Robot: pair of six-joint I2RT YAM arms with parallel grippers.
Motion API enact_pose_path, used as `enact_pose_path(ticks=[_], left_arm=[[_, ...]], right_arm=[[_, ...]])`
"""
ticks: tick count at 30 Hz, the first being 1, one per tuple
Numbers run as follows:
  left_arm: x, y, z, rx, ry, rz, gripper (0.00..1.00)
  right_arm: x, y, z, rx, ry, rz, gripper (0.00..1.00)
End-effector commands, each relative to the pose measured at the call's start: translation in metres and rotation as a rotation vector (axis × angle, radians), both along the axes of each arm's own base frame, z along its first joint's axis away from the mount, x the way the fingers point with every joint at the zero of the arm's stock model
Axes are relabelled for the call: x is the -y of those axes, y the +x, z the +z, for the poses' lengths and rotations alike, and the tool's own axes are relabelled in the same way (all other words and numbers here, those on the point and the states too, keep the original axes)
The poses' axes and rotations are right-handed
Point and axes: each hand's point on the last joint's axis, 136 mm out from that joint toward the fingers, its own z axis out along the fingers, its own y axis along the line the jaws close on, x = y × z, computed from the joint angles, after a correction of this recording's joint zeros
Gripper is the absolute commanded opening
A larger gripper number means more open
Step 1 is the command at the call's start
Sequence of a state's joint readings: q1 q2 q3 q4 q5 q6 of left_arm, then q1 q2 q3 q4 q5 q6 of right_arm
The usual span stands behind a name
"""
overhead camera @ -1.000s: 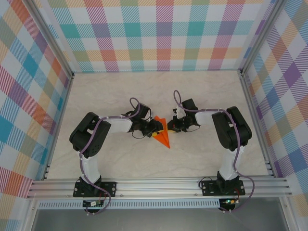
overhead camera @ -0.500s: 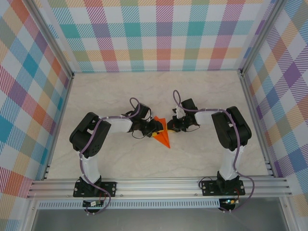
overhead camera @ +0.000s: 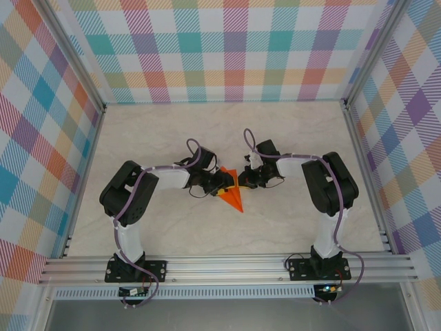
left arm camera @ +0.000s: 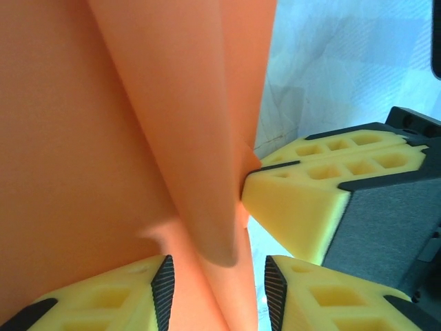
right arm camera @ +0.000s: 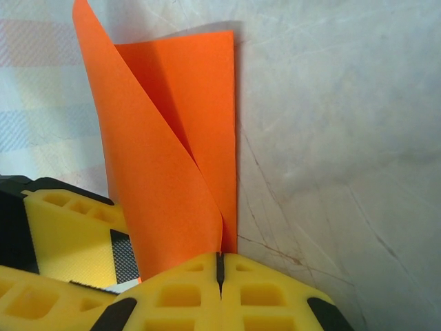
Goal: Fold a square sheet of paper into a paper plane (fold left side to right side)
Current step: Fourth fold the wing at the center of the table.
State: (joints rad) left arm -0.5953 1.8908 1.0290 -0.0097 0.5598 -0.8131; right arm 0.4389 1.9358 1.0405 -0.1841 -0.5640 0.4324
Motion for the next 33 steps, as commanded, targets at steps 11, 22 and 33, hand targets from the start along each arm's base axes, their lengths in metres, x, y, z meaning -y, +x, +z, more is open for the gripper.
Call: enact_pose_path(ticks=[11,22,33], left_arm=[[0.01,0.011,0.045,0.071,-0.049,-0.045,0.29],[0.013,0.024,0.014,0.04,0.011,-0.051,0.25],[0.003,0.024,-0.012,0.01,0.059,-0.025,0.25]], right_arm=[[0.016,-0.026,-0.039,-0.102,-0.144,0.026,0.02],[0.017,-0.026,-0.038,-0.099,-0.158,0.035,0.03],[0.016,-0.028,-0.041,-0.102,-0.163,0.044,0.03]])
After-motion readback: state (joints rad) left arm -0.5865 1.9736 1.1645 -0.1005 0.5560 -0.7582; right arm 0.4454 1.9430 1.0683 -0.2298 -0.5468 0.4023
